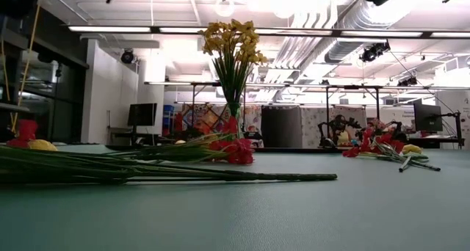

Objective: Sort flowers into vase by color
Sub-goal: Put the yellow flower into the green vase

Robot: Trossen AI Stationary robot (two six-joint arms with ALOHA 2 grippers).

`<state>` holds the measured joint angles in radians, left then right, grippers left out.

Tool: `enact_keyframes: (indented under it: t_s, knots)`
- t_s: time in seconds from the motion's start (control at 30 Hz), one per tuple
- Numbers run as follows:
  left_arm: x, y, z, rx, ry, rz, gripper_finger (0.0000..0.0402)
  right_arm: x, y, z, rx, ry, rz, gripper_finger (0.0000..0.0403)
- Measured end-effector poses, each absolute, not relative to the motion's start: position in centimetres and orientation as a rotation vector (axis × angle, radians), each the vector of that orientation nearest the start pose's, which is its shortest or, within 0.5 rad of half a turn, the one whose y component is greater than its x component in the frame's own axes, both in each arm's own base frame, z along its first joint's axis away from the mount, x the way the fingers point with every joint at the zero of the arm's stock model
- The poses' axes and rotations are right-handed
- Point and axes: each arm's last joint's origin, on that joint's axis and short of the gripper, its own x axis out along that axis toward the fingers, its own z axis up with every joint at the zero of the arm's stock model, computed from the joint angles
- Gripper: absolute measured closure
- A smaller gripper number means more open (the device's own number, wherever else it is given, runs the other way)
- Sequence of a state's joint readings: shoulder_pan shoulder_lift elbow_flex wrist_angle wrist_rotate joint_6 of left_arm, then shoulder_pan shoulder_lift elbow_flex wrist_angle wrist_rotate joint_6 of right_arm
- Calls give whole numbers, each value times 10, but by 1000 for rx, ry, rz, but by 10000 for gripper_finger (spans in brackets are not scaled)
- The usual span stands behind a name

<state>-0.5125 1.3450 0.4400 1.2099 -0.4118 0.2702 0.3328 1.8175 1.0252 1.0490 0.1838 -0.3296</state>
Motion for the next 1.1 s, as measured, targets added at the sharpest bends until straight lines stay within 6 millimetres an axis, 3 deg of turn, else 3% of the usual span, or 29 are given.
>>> enact_keyframes:
  t_s: [0.43,0.8,0.97,1.1]
  knots:
    - [246,-101,215,60,-293,-70,399,373,122,253,-245,-279,105,116]
    - [262,-105,210,59,-269,-74,398,373,120,253,-211,-267,50,121]
    - [262,-105,210,59,-269,-68,398,372,121,253,-212,-270,40,184]
    - [263,-105,209,67,-260,-63,397,372,121,253,-212,-269,18,294]
